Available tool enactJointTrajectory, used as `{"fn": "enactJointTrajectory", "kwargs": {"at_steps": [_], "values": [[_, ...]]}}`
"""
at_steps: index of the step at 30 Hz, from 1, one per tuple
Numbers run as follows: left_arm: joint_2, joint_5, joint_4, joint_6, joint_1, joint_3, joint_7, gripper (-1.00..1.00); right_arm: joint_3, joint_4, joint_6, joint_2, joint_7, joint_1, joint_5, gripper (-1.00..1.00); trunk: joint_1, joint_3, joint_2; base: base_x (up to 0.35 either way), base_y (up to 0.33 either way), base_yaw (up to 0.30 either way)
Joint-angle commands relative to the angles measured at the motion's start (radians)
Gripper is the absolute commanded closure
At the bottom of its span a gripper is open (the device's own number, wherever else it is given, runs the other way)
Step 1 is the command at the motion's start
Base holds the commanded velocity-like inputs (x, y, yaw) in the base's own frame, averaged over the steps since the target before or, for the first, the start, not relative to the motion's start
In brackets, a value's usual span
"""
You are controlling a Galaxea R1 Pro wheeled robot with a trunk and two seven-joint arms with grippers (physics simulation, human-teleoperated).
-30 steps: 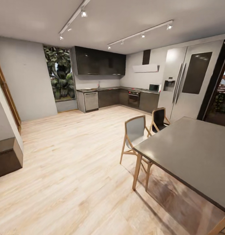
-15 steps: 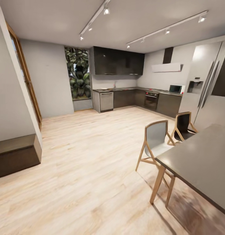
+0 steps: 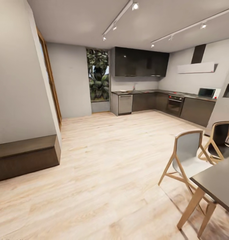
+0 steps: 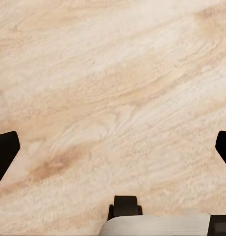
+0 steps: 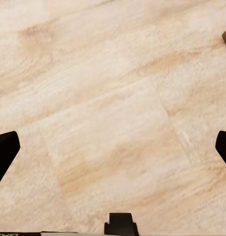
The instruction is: In the kitchen, take the Vidalia onion out of the sink, dice it on the chopping board with the paring knife, put the diced onion into the bowl on the countertop, then place both the paring knife and the chopping board into the sink.
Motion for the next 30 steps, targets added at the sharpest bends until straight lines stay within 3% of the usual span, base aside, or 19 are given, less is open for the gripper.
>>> {"fn": "enactJointTrajectory", "kwargs": {"at_steps": [1, 17, 30], "values": [[0.000, 0.001, -0.001, -0.002, 0.000, 0.001, 0.000, -1.00, 0.001, 0.000, -0.003, 0.000, -0.001, 0.000, 0.000, -1.00, 0.001, -0.001, 0.000, 0.288, 0.128, 0.285], [0.000, -0.001, 0.001, -0.002, 0.000, 0.001, 0.001, -1.00, 0.000, 0.000, -0.016, 0.000, 0.000, 0.000, 0.000, -1.00, 0.001, -0.001, 0.000, 0.321, 0.003, 0.278], [0.000, -0.001, 0.002, -0.002, 0.000, 0.001, 0.001, -1.00, -0.004, 0.000, -0.016, -0.001, 0.000, 0.000, -0.003, -1.00, 0.001, -0.001, 0.000, 0.324, -0.104, 0.034]]}}
